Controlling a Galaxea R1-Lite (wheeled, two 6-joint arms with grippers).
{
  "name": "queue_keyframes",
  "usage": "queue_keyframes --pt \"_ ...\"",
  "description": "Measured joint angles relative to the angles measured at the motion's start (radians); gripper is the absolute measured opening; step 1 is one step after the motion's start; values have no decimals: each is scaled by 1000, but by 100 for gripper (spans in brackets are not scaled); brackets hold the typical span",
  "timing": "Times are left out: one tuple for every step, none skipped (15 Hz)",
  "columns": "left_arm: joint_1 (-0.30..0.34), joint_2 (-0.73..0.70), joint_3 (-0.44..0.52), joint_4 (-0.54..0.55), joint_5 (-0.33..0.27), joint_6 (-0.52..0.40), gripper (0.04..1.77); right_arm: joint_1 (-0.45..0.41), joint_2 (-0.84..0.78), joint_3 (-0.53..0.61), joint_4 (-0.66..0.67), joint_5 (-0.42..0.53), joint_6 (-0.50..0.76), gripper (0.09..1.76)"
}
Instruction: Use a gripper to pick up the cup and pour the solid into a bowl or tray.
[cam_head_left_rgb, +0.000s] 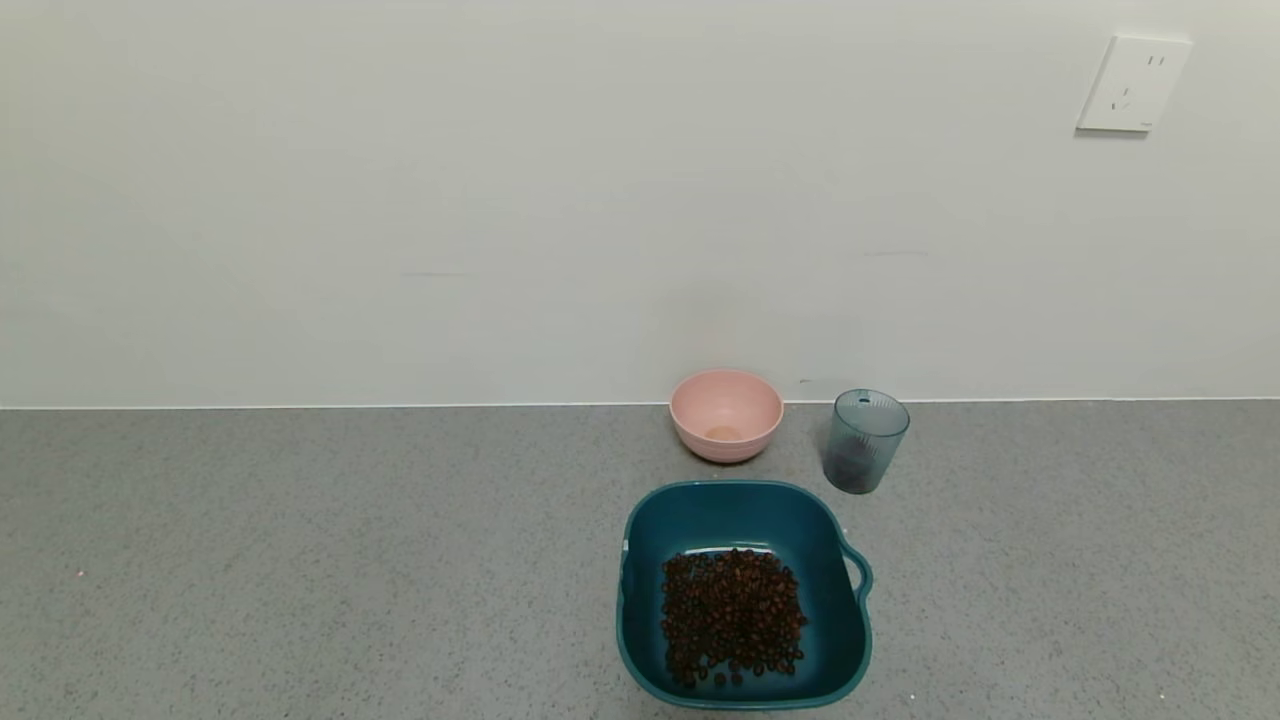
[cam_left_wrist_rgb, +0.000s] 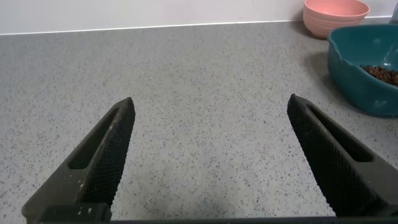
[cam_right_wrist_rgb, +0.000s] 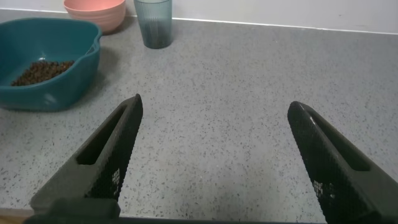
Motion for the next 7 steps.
queue_keyframes --pt "0 0 0 0 0 0 176 0 0 0 0 0 1 170" --pt "0 0 0 0 0 0 176 0 0 0 0 0 1 170" --pt "0 0 0 0 0 0 176 0 0 0 0 0 1 170" --pt "0 0 0 0 0 0 176 0 0 0 0 0 2 170" --pt "0 0 0 0 0 0 176 0 0 0 0 0 3 170" --pt "0 0 0 0 0 0 176 0 0 0 1 -1 4 170" --pt "0 0 0 0 0 0 176 0 0 0 -2 -13 10 170"
